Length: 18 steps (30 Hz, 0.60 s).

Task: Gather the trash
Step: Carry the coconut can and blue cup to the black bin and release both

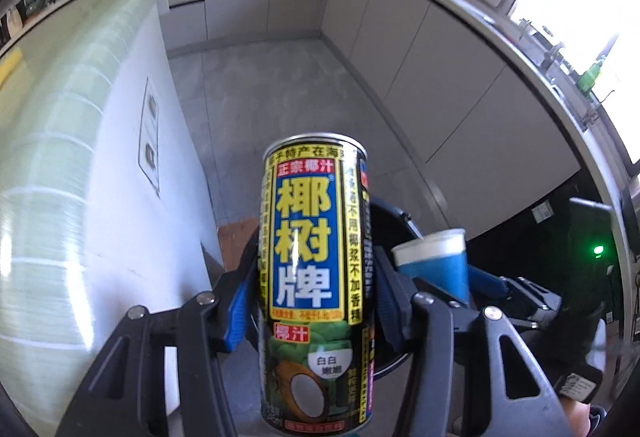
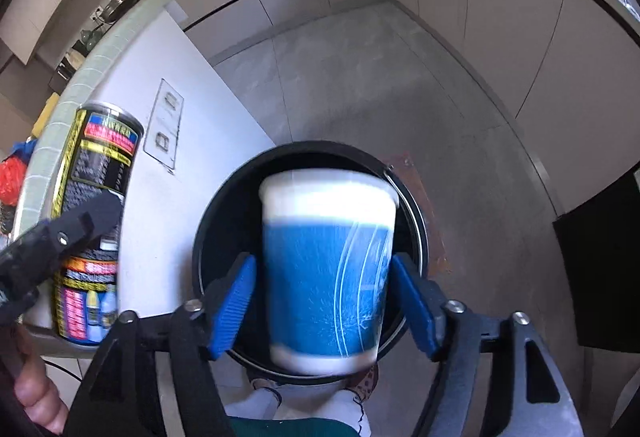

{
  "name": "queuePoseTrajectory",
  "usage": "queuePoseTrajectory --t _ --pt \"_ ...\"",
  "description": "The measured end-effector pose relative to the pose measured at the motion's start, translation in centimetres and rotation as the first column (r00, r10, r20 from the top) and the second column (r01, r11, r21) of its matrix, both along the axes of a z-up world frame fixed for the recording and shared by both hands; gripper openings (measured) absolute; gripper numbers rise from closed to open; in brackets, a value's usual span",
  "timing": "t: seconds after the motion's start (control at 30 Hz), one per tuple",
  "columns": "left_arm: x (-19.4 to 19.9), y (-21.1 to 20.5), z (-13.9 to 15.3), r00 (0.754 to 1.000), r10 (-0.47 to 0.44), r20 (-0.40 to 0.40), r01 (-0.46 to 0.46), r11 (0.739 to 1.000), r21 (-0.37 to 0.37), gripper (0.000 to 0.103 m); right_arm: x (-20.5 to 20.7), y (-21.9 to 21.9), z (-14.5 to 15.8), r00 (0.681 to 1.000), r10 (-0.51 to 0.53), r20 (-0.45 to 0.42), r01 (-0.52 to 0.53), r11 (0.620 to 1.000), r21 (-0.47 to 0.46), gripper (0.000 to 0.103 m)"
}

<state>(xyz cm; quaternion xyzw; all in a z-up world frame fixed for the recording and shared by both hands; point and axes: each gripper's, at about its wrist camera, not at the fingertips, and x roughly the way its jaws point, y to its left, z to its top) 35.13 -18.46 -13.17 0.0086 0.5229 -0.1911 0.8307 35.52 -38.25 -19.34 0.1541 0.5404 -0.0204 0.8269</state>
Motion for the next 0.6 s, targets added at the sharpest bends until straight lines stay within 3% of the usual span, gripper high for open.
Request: queuePoseTrajectory --t 0.1,0.23,0.43,0.6 --pt "0.2 -1.1 -0.8 1.000 -0.023 -0.021 0.023 0.999 0.025 0.068 -0.1 -1.1 0.0 1.000 -0.029 0.008 0.029 1.000 0.002 0.074" --pt "0.3 -2.6 0.2 1.000 -0.030 0.002 0.030 0.998 0.050 0.069 -0.8 -2.2 1.3 0.996 -0.071 0.050 0.072 0.997 -0.020 0.074" --pt "-1.0 -1.0 5.3 0.997 -0.006 0.078 0.006 1.000 0.002 0.070 -1.7 -2.8 5.3 0.985 -0.114 0.126 0.118 0.993 -0.020 0.074" --pt "-2.2 1.7 9.8 0.991 0.024 0.128 -0.022 1.000 -0.020 0.070 -2.1 -0.2 9.7 0.974 -0.095 0.207 0.101 0.995 -0.018 0.074"
